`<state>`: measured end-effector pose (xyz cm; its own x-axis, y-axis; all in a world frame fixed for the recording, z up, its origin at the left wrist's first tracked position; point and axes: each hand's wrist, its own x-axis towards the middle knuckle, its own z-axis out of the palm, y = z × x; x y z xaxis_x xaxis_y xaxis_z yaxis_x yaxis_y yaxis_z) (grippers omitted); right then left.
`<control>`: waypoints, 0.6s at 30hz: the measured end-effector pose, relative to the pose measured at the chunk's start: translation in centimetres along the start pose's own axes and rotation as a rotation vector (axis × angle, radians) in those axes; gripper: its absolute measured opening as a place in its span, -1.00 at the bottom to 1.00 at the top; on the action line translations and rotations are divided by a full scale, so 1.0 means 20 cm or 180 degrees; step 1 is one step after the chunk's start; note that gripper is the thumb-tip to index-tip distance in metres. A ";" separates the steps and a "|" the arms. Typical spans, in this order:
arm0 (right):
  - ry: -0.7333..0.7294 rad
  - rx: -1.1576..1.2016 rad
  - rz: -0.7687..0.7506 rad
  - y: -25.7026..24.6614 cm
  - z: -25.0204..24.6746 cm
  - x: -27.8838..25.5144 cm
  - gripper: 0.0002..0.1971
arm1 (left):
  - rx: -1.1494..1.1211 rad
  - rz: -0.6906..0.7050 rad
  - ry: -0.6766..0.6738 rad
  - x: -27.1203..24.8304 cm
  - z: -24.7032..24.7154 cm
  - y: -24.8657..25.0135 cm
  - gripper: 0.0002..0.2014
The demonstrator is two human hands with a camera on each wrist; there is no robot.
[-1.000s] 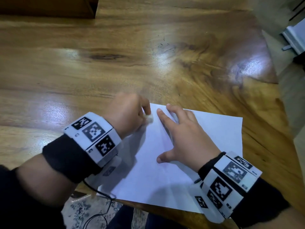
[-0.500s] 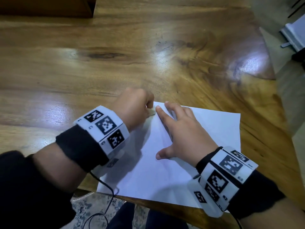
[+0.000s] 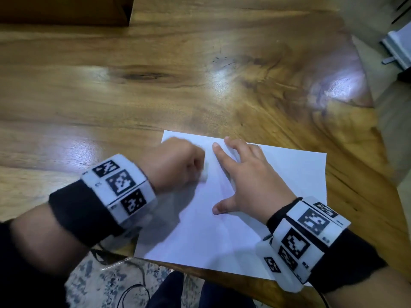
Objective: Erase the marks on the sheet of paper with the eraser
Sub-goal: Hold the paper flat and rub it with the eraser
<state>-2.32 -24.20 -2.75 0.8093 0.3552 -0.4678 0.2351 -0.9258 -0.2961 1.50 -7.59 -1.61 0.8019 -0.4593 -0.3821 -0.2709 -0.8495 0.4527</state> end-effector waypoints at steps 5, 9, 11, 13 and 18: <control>0.0027 0.0018 -0.0005 0.00 0.00 0.01 0.24 | -0.0022 0.0013 0.0483 0.00 0.03 -0.03 -0.80; 0.0048 0.0039 -0.0045 0.00 0.00 0.00 0.24 | -0.0085 0.0243 -0.0222 -0.10 0.06 0.00 -0.91; 0.0060 0.0020 -0.0066 0.00 0.00 0.00 0.24 | -0.0073 0.0069 0.0121 0.01 0.00 -0.01 -0.93; 0.0053 0.0009 -0.0058 0.00 0.00 0.00 0.24 | -0.0196 -0.0055 0.0486 0.09 -0.02 -0.02 -0.84; 0.0018 0.0040 -0.0037 0.00 0.00 -0.01 0.24 | -0.0281 0.0529 -0.0070 -0.19 0.15 0.04 -0.83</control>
<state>-2.40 -24.16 -2.63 0.8096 0.3651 -0.4596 0.2378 -0.9199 -0.3119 -3.27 -7.26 -2.26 0.7378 -0.5979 -0.3132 -0.3502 -0.7358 0.5796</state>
